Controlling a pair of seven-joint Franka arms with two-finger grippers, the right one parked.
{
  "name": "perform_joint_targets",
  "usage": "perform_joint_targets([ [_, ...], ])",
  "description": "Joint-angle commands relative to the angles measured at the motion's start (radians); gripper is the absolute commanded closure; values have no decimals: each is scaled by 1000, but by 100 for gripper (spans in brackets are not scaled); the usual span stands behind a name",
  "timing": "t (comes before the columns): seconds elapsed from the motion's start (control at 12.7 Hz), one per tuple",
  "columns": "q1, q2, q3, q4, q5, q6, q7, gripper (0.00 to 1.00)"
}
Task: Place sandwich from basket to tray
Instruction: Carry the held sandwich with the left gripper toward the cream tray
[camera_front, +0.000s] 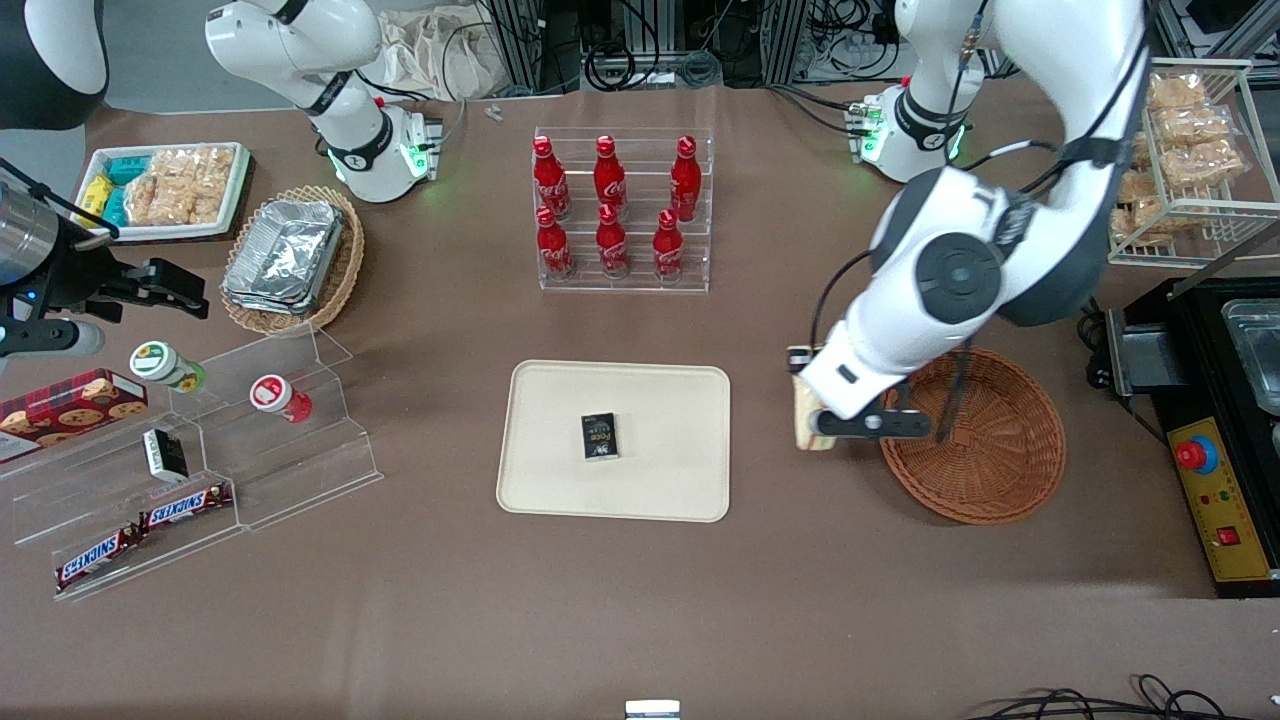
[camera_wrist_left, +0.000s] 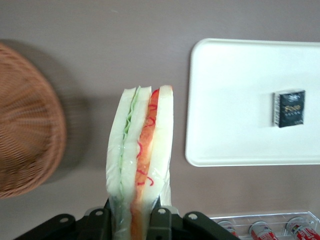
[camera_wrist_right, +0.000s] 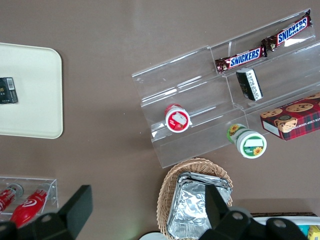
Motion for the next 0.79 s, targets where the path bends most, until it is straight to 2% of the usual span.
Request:
perform_joint_targets([
  [0.0, -64, 83, 2, 26, 15, 87, 4, 72],
  [0.16, -107, 137, 3, 34, 19, 162, -11, 72],
  [0.47, -164, 257, 5, 98, 119, 206, -100, 72],
  [0.71, -186, 306, 6, 101, 140, 261, -125, 72],
])
